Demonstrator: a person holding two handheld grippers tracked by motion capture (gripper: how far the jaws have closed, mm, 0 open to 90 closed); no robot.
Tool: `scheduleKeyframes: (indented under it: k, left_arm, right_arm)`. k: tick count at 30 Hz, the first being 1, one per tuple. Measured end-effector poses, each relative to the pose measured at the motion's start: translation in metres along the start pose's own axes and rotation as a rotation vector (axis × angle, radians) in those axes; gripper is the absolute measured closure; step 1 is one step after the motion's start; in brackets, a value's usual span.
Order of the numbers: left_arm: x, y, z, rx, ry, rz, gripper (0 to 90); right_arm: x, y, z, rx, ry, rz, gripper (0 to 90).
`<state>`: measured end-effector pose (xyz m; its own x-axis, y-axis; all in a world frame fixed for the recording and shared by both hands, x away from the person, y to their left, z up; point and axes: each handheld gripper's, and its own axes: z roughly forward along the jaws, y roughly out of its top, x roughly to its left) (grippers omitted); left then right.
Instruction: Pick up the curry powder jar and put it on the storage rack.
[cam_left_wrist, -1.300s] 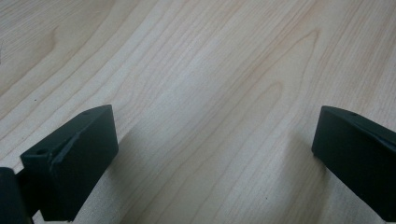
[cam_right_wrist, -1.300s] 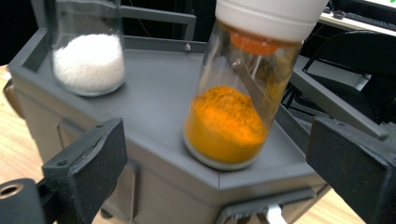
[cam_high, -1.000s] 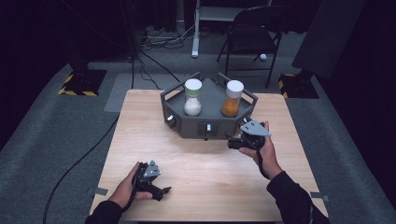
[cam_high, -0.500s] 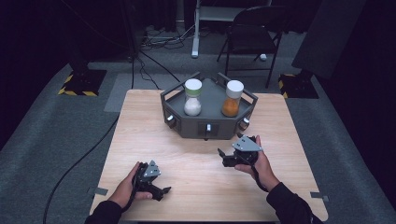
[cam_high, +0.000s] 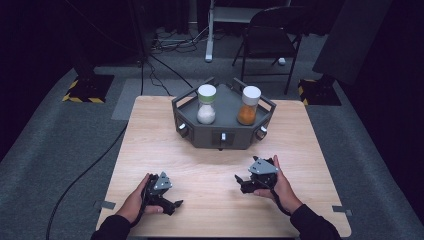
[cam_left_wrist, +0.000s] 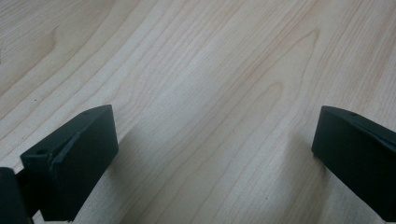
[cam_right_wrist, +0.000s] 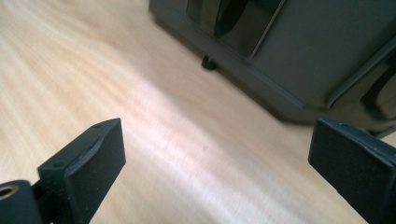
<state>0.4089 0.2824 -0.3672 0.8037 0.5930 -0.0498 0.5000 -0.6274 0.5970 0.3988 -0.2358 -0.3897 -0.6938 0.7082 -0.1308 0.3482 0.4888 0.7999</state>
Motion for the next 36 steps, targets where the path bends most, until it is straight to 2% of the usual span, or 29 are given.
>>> scheduleKeyframes:
  k: [12, 15, 25, 36]
  left_arm:
    - [0.000, 0.000, 0.000, 0.000, 0.000, 0.000, 0.3]
    - [0.000, 0.000, 0.000, 0.000, 0.000, 0.000, 0.3]
    - [0.000, 0.000, 0.000, 0.000, 0.000, 0.000, 0.3]
    - [0.000, 0.000, 0.000, -0.001, 0.000, 0.000, 0.3]
  right_arm:
    - [-0.011, -0.021, -0.013, 0.076, 0.060, 0.000, 3.7]
    - [-0.016, -0.025, -0.016, 0.086, 0.080, 0.002, 3.7]
    - [-0.036, -0.042, -0.031, 0.120, 0.086, 0.026, 3.7]
    - [-0.054, -0.056, -0.042, 0.128, 0.123, 0.044, 3.7]
